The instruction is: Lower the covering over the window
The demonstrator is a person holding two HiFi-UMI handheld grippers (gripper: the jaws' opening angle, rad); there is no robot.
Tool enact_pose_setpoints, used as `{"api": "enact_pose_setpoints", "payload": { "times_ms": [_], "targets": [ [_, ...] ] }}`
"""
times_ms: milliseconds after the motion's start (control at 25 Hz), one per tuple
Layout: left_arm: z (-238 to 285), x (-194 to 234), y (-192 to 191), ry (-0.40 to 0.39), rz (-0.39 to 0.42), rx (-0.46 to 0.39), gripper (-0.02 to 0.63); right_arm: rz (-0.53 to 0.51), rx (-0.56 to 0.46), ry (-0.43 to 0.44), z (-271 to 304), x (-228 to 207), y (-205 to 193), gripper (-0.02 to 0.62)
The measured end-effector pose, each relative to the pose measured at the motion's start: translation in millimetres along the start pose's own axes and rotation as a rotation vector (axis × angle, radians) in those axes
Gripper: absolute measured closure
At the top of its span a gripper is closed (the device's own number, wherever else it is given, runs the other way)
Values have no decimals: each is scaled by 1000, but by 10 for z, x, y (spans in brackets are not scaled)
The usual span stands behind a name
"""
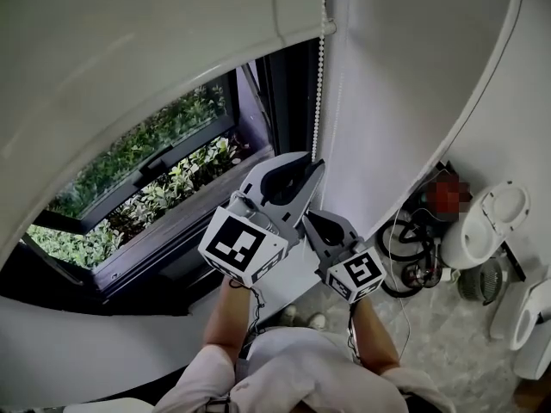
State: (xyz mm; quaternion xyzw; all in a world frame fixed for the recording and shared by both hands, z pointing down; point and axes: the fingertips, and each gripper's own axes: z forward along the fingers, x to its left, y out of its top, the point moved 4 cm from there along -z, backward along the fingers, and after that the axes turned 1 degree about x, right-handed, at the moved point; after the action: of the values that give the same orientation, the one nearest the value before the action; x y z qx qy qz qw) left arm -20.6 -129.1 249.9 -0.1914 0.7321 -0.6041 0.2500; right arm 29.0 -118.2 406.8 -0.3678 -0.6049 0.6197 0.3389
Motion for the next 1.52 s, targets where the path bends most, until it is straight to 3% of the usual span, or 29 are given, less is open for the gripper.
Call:
{"api": "enact_pose_setpoints", "payload": {
  "times_ms": [80,240,760,1520],
  "targets": [
    [10,0,-1,16,7,-10,580,1,0,-1,6,5,0,598],
    [-22,7,-99,46,6,-10,591,-3,41,-4,29,-6,-66,598],
    [-150,-97,-799,57,-35,108,592,72,192,-9,83,15,-743,598],
    [-324,-234,-1572,80,-101,195,592,151,358,-29,87,-5,-1520,598]
  ]
}}
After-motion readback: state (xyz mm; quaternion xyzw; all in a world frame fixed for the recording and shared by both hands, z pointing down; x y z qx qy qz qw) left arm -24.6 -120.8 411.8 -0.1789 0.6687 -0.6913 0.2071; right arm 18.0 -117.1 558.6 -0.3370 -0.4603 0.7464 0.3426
